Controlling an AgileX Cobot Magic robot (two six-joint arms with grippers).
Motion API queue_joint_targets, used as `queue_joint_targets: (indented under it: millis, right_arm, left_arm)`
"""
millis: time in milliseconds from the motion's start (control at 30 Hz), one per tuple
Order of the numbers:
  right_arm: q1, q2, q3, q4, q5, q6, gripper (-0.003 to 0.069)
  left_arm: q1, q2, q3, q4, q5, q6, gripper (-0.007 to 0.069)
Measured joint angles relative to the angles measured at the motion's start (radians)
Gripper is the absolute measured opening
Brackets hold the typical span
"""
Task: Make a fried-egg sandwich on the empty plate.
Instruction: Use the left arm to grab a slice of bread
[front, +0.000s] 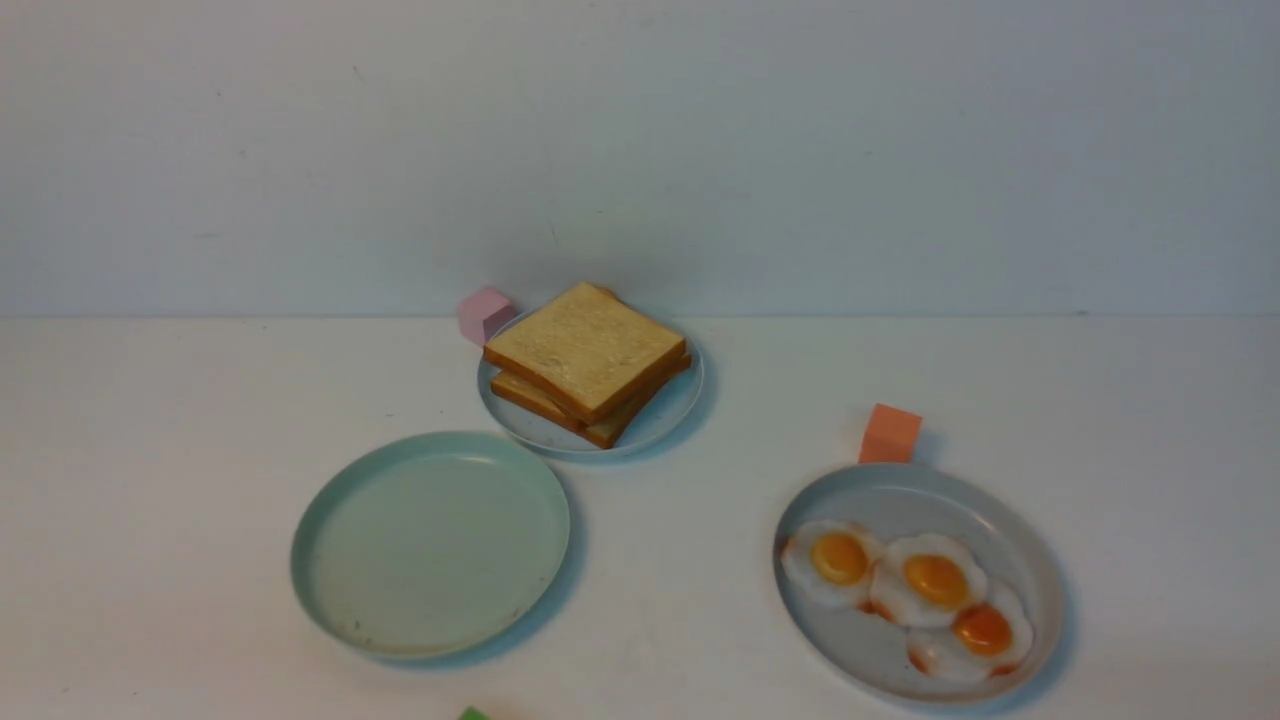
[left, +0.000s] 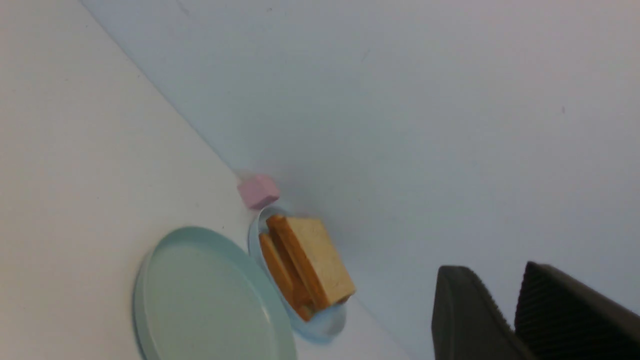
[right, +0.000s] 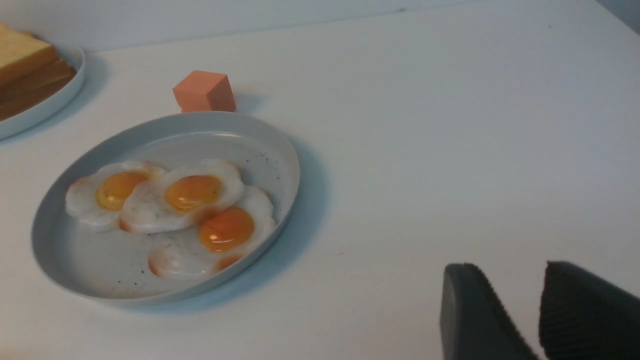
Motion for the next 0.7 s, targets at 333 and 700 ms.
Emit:
queue_joint_targets:
  millis: [333,700]
  right_arm:
    - [0.000,0.000,0.000,0.000,0.000,0.000,0.0238]
    - [0.000,0.000,0.011,0.322,-0.254,0.143,0.0238]
  left_arm:
    - [-0.185,0.593,-0.473,0.096,0.455,0.453,0.0022]
    - [-0.346,0.961,-0.596,0.050,0.420,0.565,0.0019]
